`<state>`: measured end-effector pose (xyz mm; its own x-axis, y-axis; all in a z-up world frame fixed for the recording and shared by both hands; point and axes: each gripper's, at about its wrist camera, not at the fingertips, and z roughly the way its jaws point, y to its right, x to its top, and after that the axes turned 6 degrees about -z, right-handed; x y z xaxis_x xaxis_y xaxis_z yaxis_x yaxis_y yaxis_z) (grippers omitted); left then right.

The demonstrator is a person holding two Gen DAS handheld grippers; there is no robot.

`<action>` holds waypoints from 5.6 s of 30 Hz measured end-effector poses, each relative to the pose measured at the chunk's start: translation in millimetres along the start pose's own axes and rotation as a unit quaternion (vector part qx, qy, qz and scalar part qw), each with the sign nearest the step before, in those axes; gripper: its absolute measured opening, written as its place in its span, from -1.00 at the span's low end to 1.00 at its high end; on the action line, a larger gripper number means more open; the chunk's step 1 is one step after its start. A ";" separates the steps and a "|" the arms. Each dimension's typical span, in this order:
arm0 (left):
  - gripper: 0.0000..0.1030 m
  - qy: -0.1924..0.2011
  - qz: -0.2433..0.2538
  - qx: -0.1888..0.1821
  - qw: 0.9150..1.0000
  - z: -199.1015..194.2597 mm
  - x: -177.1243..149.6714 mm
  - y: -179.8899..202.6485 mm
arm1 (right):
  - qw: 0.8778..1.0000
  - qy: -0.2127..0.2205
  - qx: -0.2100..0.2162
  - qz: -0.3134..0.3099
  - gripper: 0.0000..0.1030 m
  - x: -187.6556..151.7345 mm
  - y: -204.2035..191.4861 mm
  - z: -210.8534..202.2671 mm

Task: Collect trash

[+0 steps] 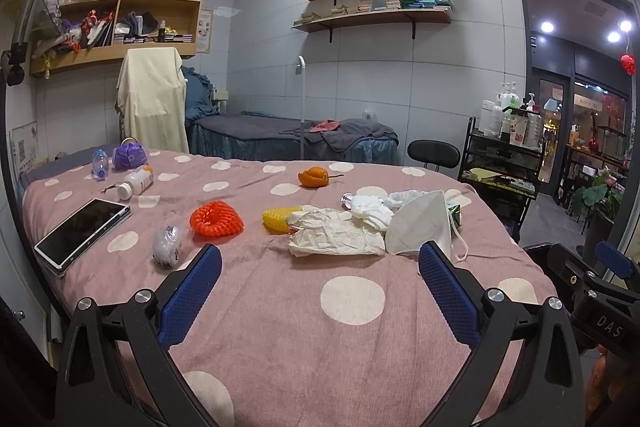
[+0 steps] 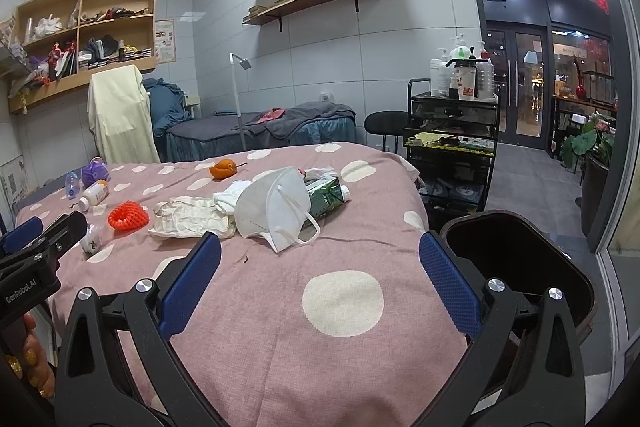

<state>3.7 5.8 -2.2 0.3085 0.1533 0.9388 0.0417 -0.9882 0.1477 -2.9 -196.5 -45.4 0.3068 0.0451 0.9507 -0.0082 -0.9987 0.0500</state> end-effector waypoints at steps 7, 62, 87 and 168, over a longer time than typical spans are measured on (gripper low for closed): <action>0.89 0.000 0.000 -0.001 1.000 -0.6 -0.7 -0.4 | 1.000 0.001 0.002 0.001 0.90 0.2 -1.1 -0.5; 0.89 -0.055 -0.025 0.019 0.998 23.2 -16.9 -25.3 | 0.997 -0.060 0.039 -0.037 0.90 1.0 -20.4 33.5; 0.88 -0.207 -0.038 0.090 0.974 170.7 25.5 -183.7 | 0.962 -0.244 0.117 -0.043 0.56 40.9 -49.8 199.3; -0.18 -0.202 0.088 -0.324 0.920 117.4 18.7 170.9 | 0.908 -0.300 -0.157 0.247 -0.94 -65.1 311.8 130.8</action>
<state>128.1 -161.0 4.0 0.5899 -0.1530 0.7928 -0.5779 -0.7658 0.2822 99.1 -513.9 -131.8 0.6545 -0.5208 0.5481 -0.5274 -0.8339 -0.1625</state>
